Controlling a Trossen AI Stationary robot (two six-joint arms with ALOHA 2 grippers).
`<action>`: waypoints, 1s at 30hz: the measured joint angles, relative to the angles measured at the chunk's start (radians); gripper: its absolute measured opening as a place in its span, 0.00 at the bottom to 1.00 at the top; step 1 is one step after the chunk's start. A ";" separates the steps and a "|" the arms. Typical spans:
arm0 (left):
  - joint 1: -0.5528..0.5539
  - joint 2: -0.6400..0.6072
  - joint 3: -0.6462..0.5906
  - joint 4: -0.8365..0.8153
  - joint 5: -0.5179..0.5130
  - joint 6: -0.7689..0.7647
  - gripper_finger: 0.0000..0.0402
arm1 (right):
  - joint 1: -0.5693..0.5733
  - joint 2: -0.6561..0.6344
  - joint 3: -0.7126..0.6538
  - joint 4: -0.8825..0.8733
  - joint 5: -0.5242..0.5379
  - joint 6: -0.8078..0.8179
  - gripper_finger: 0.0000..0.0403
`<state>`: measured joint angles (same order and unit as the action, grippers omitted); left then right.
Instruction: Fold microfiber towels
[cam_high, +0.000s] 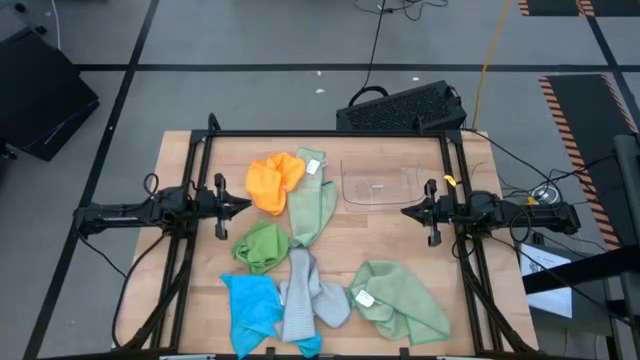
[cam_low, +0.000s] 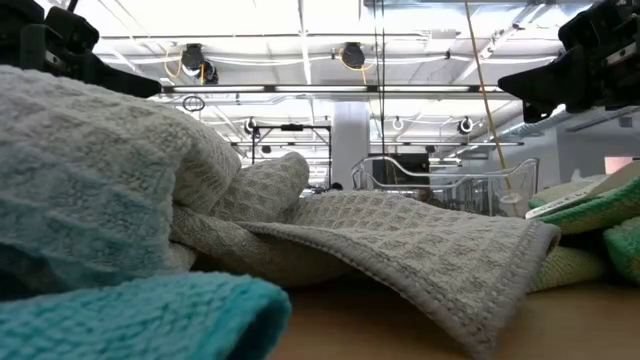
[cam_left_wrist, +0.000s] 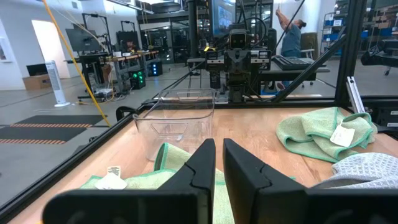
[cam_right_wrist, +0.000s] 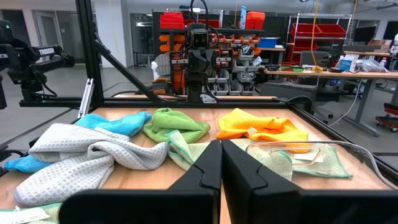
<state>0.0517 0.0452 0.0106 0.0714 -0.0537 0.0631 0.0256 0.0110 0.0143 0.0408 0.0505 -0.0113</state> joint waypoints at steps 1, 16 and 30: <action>0.000 0.000 0.000 0.000 0.000 0.000 0.09 | 0.000 0.000 0.000 0.000 0.000 0.000 0.00; 0.000 0.000 0.000 0.000 0.000 0.000 0.09 | 0.000 0.000 0.000 0.000 0.000 -0.003 0.00; 0.000 0.000 0.000 0.000 0.000 0.000 0.09 | 0.000 0.000 0.000 0.000 0.000 0.027 0.00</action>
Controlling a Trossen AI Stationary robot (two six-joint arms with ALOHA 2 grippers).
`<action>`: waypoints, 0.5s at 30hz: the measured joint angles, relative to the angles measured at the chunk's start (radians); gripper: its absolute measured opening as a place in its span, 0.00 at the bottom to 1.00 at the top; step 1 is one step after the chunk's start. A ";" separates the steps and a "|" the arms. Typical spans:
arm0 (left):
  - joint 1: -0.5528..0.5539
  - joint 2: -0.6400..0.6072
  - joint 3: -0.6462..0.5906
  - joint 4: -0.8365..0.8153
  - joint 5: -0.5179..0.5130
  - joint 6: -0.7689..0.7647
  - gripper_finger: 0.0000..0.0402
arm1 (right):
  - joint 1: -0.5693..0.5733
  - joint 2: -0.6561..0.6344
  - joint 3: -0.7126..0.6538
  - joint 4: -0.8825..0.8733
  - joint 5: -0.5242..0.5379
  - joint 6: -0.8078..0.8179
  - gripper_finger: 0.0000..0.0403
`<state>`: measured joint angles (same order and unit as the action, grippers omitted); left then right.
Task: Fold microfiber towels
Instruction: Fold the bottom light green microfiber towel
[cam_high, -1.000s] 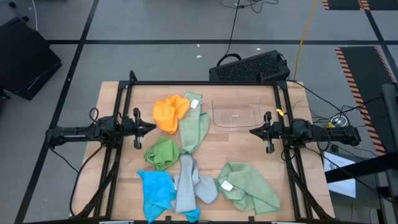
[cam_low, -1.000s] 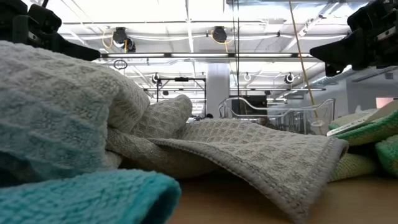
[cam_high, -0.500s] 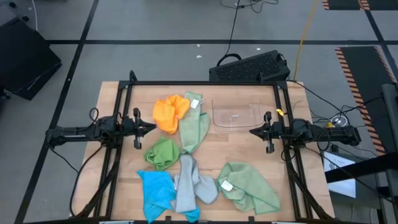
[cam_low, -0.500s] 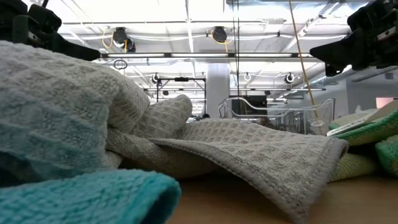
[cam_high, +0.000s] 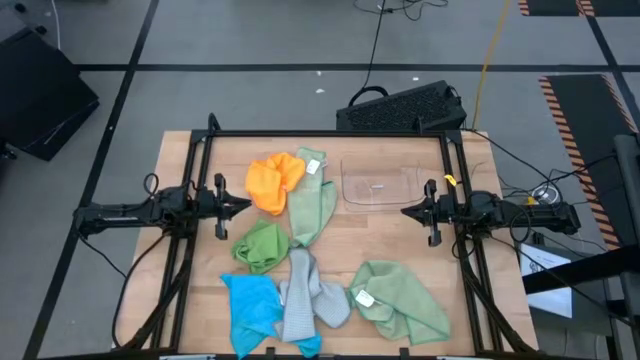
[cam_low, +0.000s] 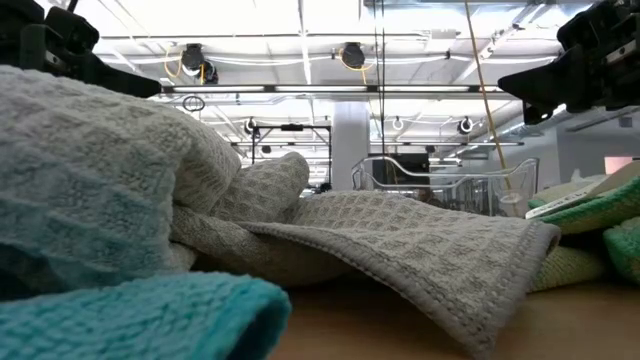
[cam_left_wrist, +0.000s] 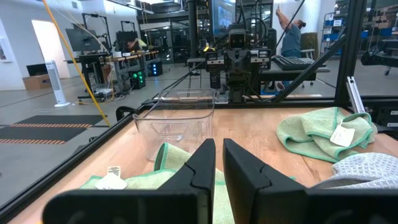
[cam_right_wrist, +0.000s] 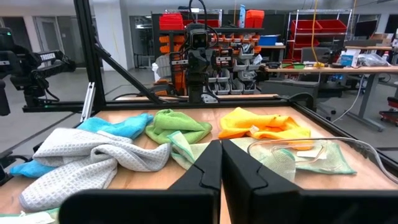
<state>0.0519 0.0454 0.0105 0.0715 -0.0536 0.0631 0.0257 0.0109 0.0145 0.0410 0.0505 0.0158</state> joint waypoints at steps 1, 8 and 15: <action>0.000 0.000 0.000 0.000 0.000 0.000 0.09 | 0.000 0.000 0.000 0.002 0.001 -0.001 0.00; 0.000 0.000 0.000 0.000 0.000 0.000 0.09 | 0.000 0.001 0.051 0.009 0.005 -0.034 0.00; 0.000 0.000 0.000 0.000 0.000 0.000 0.09 | 0.000 0.072 0.293 -0.043 0.085 -0.145 0.00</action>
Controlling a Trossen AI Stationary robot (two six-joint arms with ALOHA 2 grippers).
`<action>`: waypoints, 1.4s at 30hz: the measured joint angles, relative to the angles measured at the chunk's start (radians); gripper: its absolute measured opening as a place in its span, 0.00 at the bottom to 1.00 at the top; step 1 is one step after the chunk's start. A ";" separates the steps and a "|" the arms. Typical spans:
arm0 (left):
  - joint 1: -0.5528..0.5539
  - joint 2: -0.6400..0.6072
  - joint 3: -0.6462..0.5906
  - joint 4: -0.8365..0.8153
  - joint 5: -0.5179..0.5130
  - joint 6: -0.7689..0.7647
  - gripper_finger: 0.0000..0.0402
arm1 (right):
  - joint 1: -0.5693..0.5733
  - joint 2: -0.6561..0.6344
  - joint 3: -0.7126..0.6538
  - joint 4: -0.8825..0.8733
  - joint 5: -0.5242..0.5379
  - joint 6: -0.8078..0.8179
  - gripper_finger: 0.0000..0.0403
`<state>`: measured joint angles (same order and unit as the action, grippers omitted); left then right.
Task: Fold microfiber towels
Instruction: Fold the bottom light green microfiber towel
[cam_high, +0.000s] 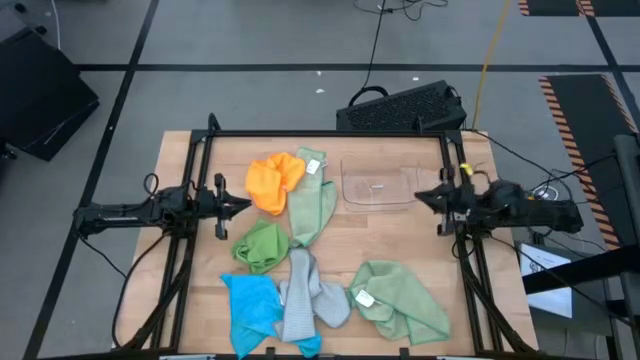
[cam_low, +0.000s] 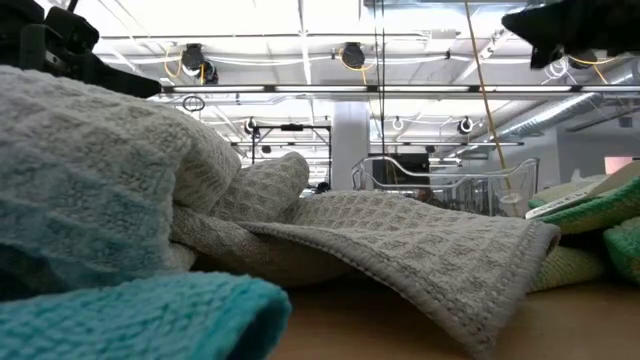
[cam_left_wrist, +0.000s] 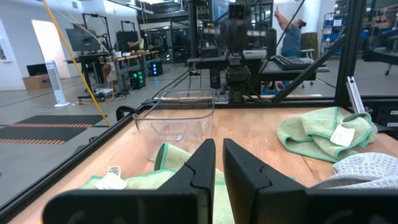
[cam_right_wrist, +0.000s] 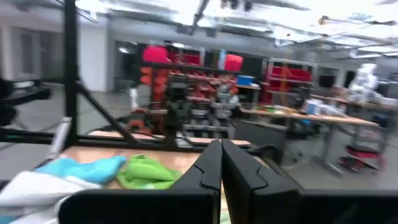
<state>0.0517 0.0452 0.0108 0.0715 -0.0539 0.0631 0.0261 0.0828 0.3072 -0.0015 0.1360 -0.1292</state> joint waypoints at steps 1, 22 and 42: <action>0.000 0.000 0.000 0.000 -0.003 0.000 0.09 | 0.000 0.030 0.046 -0.025 0.006 -0.007 0.00; 0.000 0.000 0.000 0.000 -0.001 0.000 0.09 | 0.000 0.780 0.901 -0.559 0.070 0.110 0.00; -0.007 0.018 0.123 -0.003 0.001 -0.012 0.09 | 0.000 0.838 0.959 -0.573 0.072 0.118 0.00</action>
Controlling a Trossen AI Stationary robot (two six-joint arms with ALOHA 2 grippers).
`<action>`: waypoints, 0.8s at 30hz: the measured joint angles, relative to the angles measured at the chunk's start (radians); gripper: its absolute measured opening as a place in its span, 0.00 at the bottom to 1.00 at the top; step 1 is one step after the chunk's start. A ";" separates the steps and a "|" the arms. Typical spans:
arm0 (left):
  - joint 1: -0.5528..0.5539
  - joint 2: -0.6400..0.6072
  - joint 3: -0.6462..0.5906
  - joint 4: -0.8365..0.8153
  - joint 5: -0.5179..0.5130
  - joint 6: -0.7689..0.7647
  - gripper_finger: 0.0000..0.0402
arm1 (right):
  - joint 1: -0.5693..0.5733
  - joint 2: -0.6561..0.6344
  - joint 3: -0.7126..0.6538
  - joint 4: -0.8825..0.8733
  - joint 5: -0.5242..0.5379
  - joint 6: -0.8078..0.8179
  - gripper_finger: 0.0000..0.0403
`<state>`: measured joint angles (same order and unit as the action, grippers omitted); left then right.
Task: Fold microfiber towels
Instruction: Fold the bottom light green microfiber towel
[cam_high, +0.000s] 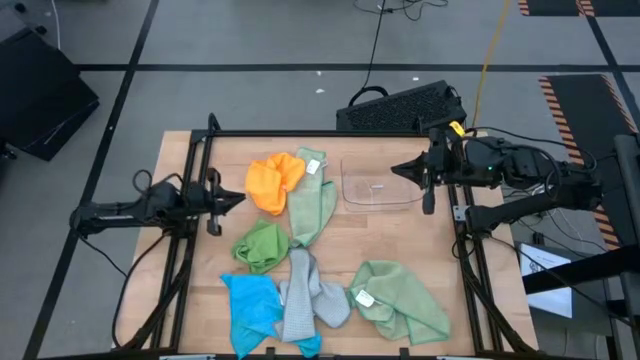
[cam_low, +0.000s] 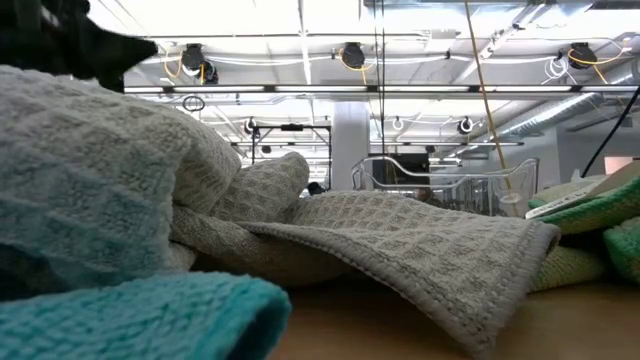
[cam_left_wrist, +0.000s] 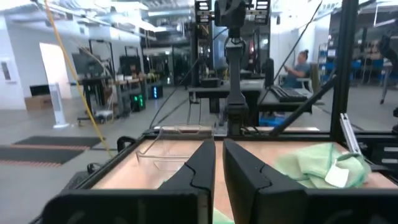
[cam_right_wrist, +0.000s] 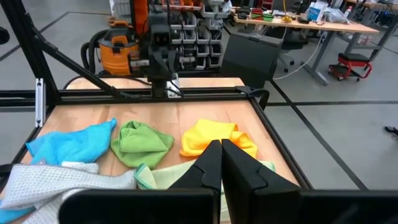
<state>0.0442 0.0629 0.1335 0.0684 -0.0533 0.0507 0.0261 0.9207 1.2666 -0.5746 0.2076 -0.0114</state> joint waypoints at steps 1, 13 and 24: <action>-0.001 0.012 0.036 -0.039 -0.003 0.000 0.09 | 0.000 0.000 -0.005 0.002 0.000 0.000 0.00; -0.002 0.329 0.573 -0.399 0.008 -0.034 0.09 | 0.002 0.001 -0.069 0.011 -0.002 0.053 0.00; -0.019 0.649 0.967 -0.692 0.010 -0.047 0.09 | 0.033 0.001 -0.145 0.025 -0.002 0.126 0.00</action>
<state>0.0254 0.7117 1.1006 -0.6233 -0.0432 0.0040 0.0592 0.9218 1.1218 -0.5495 0.2054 0.1144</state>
